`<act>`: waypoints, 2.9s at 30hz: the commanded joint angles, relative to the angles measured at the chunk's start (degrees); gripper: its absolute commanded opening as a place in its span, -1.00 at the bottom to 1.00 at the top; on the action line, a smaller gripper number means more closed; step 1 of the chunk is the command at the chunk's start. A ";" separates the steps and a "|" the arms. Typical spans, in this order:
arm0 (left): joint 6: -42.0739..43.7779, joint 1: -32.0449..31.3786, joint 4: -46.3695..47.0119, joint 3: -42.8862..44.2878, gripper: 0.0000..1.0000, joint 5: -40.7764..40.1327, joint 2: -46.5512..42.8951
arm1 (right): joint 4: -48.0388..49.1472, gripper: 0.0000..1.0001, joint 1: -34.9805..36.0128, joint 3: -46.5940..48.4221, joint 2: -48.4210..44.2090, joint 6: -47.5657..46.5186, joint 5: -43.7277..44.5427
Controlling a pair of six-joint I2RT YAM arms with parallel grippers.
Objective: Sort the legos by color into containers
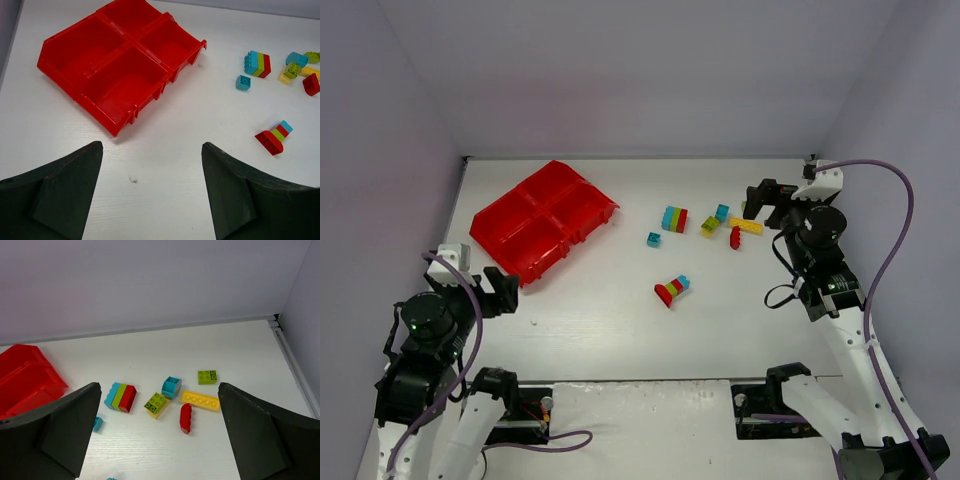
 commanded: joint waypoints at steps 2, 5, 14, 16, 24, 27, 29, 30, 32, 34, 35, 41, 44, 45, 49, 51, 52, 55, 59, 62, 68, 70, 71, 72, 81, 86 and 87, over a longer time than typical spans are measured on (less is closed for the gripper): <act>-0.93 -0.17 3.06 2.29 0.47 3.18 4.36 | 5.47 1.00 0.18 0.09 -0.13 0.40 1.02; -0.93 -0.08 5.08 2.29 0.47 3.81 7.26 | 5.47 1.00 0.27 0.18 0.49 0.58 1.81; -1.02 -1.14 15.00 6.06 0.49 1.97 24.11 | 5.38 1.00 0.18 1.67 4.88 1.11 3.48; -2.76 -1.22 17.82 8.08 0.48 1.17 27.90 | 5.21 1.00 0.18 2.11 6.55 1.72 3.48; -0.75 -11.76 21.16 22.23 0.47 1.52 54.09 | 4.68 1.00 0.18 3.08 11.56 4.97 2.60; -2.16 -14.23 22.66 26.45 0.47 4.32 61.65 | 4.86 1.00 0.01 2.82 12.70 5.85 3.48; -1.90 -15.81 22.40 30.12 0.47 5.03 67.36 | 4.94 1.00 0.01 2.56 13.23 6.12 3.75; -1.72 -17.64 22.40 31.19 0.47 4.77 69.30 | 4.86 1.00 0.01 2.55 13.76 6.03 3.83; -0.93 -19.23 22.31 34.61 0.47 5.21 74.66 | 4.77 1.00 -0.08 2.20 14.46 5.94 3.22; -1.97 -20.82 23.10 36.55 0.43 5.91 79.74 | 4.16 1.00 -0.08 2.20 14.99 6.82 2.70; -2.59 -21.09 23.89 37.96 0.35 6.87 81.08 | 3.63 1.00 -0.17 2.20 15.25 7.08 2.61; -7.17 -22.40 27.07 41.83 0.17 10.31 90.66 | 3.01 1.00 -0.17 1.59 16.84 7.61 1.73; -7.61 -23.46 22.85 47.10 0.19 8.64 95.67 | 3.01 1.00 -0.26 1.24 17.28 7.35 1.55; -7.70 -23.81 22.14 49.46 0.20 7.94 97.77 | 3.01 1.00 -0.26 1.15 17.54 7.35 1.55; -8.13 -25.57 20.91 53.07 0.21 5.13 101.74 | 3.01 1.00 -0.26 0.62 17.72 7.35 0.85; -8.49 -25.83 20.56 54.23 0.21 5.91 103.41 | 3.01 1.00 -0.26 0.18 17.37 7.26 0.93; -8.49 -25.92 20.47 54.75 0.21 6.18 103.68 | 2.84 1.00 -0.26 -0.08 16.84 7.18 1.02; -8.05 -26.89 20.99 54.32 0.21 6.88 103.86 | 2.84 1.00 -0.34 -0.70 15.96 6.74 1.81; -8.14 -28.20 21.78 53.00 0.27 6.97 104.21 | 2.66 1.00 -0.43 -1.31 15.08 6.74 1.46; -8.40 -28.91 21.35 53.26 0.27 4.69 105.26 | 2.40 1.00 -0.43 -1.66 14.47 6.82 1.46; -9.45 -29.26 16.52 56.34 0.14 -3.13 108.34 | 2.22 1.00 -0.34 -2.19 13.06 6.65 1.20; -9.37 -29.26 16.60 55.99 -0.05 -5.41 108.17 | 2.13 1.00 -0.43 -2.19 12.62 6.82 1.02; -9.45 -29.26 16.60 55.90 -0.16 -5.86 107.73 | 2.22 1.00 -0.35 -2.19 12.53 6.74 0.85; -9.37 -29.26 16.77 55.47 -0.30 -6.21 107.46 | 2.13 1.00 -0.34 -2.28 12.36 6.82 0.93; -8.93 -27.86 13.45 54.84 -1.00 -9.46 95.87 | 2.04 1.00 -0.43 -2.28 11.21 7.26 0.32; -9.37 -20.58 9.92 51.78 -1.00 -10.35 83.05 | 2.13 1.00 -0.35 -1.40 12.70 8.05 -0.91; -9.45 -18.91 9.74 50.64 -1.00 -10.08 81.46 | 2.13 1.00 -0.34 -1.05 12.97 8.31 -1.95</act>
